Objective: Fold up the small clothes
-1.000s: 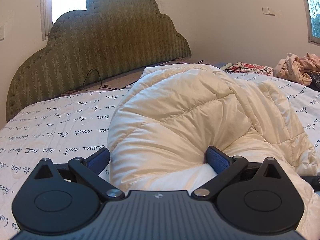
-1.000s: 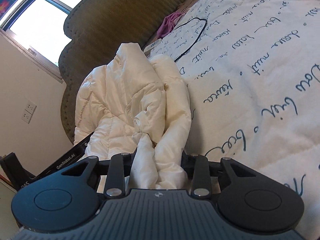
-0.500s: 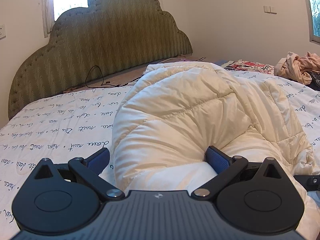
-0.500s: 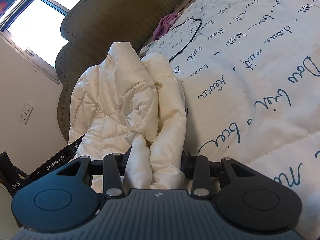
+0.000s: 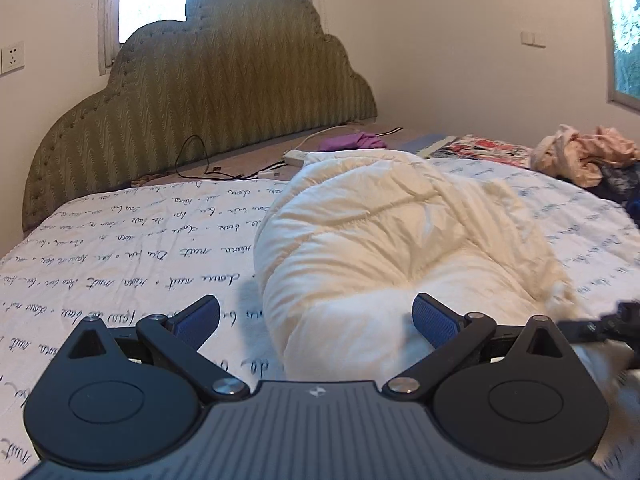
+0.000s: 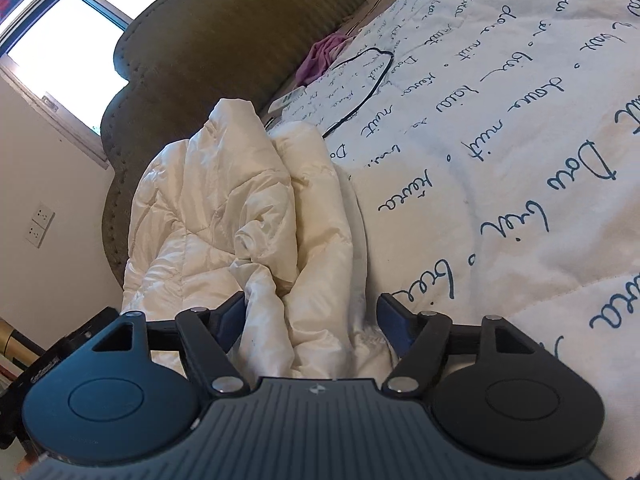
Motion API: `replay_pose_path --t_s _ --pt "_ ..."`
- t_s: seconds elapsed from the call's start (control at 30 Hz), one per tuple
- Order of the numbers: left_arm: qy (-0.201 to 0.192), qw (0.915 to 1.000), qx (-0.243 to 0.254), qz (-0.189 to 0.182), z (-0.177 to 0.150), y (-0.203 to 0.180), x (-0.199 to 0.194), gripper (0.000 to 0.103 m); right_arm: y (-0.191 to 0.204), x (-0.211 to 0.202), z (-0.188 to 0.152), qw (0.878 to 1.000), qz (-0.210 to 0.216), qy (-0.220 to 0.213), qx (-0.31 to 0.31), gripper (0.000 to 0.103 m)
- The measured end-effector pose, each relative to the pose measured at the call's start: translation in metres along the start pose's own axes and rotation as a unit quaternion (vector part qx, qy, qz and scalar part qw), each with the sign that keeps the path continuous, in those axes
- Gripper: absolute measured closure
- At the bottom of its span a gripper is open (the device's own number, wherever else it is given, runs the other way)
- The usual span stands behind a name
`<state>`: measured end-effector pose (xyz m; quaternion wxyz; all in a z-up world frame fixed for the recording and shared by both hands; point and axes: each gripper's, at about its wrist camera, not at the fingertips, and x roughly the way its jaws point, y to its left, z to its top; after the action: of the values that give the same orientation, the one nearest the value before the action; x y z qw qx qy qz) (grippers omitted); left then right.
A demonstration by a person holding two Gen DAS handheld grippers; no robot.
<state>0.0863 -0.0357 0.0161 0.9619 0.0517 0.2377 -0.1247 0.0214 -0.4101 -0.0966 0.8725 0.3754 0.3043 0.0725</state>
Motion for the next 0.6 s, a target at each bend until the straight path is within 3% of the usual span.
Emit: replay_pose_path --t_s 0.2,0.33,0.47,0.53,0.6 --pt "0.015 0.9934 0.003 -0.114 -0.041 0.017 -0.061 0.000 -0.006 -0.007 -0.001 0.999 0.013 0.034 -0.024 0.019" --pt "0.040 0.9854 0.060 -0.154 -0.064 -0.003 -0.064 0.000 -0.005 -0.004 -0.003 0.999 0.016 0.042 -0.031 0.014" --pt "0.039 0.9892 0.112 -0.086 -0.079 -0.029 -0.046 0.000 0.000 -0.002 -0.006 0.998 0.015 0.046 -0.043 0.012" --pt "0.044 0.9933 0.096 -0.048 -0.079 -0.027 -0.033 0.000 0.002 -0.003 -0.009 0.997 0.018 0.050 -0.049 0.022" --pt "0.051 0.9967 0.052 -0.036 -0.077 -0.015 -0.023 0.000 0.001 -0.004 -0.009 0.998 0.022 0.050 -0.044 0.032"
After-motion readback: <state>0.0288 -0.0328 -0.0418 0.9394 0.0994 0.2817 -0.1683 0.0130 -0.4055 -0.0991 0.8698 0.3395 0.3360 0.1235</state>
